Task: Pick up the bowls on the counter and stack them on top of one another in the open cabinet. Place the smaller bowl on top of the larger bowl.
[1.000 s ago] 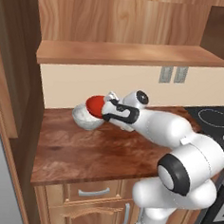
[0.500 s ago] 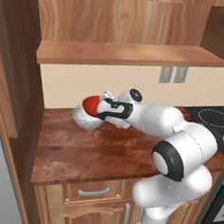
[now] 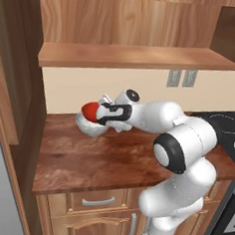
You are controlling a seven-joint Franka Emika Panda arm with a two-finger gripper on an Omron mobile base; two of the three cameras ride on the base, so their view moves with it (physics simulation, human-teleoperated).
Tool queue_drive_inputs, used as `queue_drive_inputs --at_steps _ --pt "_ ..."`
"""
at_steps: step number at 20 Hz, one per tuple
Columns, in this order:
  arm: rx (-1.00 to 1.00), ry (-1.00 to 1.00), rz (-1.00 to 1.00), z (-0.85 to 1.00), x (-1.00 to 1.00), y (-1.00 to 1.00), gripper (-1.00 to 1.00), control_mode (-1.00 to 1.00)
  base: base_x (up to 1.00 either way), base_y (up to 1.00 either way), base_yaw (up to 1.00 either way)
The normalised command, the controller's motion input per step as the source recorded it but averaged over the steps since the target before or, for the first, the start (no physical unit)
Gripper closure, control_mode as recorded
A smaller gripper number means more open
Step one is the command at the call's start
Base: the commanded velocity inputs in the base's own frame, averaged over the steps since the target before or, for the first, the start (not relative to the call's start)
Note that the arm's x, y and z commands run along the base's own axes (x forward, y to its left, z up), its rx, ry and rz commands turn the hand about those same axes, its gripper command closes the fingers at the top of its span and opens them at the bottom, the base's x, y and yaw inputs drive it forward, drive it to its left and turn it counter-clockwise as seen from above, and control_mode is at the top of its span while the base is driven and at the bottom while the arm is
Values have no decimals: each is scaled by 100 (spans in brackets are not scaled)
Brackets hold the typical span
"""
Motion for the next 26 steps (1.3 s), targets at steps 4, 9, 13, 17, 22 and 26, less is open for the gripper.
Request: queue_drive_inputs --at_steps 4,9,13,17,22,26 --pt "0 4 0 -20 22 7 100 -100 0 0 0" --pt "0 1 0 -8 31 6 100 -100 0 0 0" --pt "0 1 -1 -10 32 12 100 -100 0 0 0" --pt "0 2 0 -16 28 13 100 -100 0 0 0" --pt "0 2 0 -22 23 12 100 -100 0 0 0" --pt "0 0 0 -17 22 8 100 -100 0 0 0"
